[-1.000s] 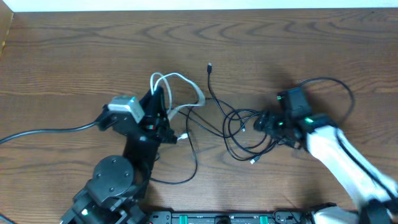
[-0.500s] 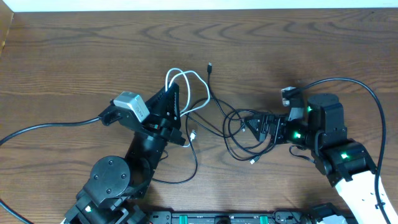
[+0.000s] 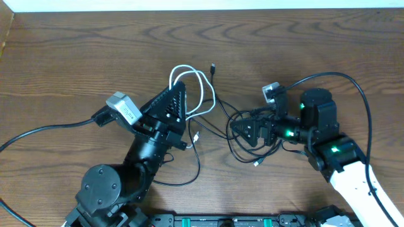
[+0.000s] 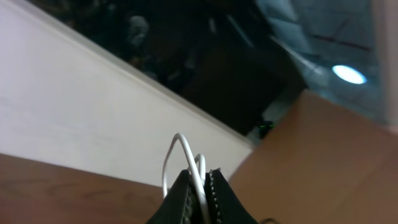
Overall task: Untangle cables
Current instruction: 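Move the right gripper left toward the left gripper over the cables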
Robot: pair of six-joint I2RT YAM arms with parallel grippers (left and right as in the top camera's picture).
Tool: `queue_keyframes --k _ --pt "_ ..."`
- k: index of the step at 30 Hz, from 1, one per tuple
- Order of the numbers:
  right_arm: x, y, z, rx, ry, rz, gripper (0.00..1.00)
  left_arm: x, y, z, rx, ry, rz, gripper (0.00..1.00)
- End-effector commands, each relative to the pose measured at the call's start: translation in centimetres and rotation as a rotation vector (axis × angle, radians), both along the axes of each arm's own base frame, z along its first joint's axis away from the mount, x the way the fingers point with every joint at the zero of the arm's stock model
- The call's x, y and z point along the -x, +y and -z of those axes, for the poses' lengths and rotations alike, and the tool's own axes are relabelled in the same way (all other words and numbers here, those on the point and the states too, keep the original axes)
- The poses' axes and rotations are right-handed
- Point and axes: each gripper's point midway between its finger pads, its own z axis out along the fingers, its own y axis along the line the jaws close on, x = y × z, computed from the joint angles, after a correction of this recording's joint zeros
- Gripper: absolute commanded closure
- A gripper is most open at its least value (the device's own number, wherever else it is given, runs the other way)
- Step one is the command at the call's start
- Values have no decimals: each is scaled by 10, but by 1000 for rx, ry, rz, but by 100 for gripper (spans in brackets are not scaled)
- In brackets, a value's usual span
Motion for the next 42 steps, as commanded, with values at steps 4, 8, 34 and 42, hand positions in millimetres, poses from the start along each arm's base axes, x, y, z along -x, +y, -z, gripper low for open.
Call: queue_keyframes --k 4,8,34,42 --pt "22 32 -16 -124 -52 -228 1 13 -7 -22 105 -23 109 92" --pt "22 43 -20 -127 -128 -269 1 15 -7 -27 163 -16 128 92" --pt "24 104 -18 -204 -216 -375 99 26 -15 -39 258 -10 240 92" --pt "81 122 -34 -327 -204 -657 99 21 -14 -32 104 -71 164 92"
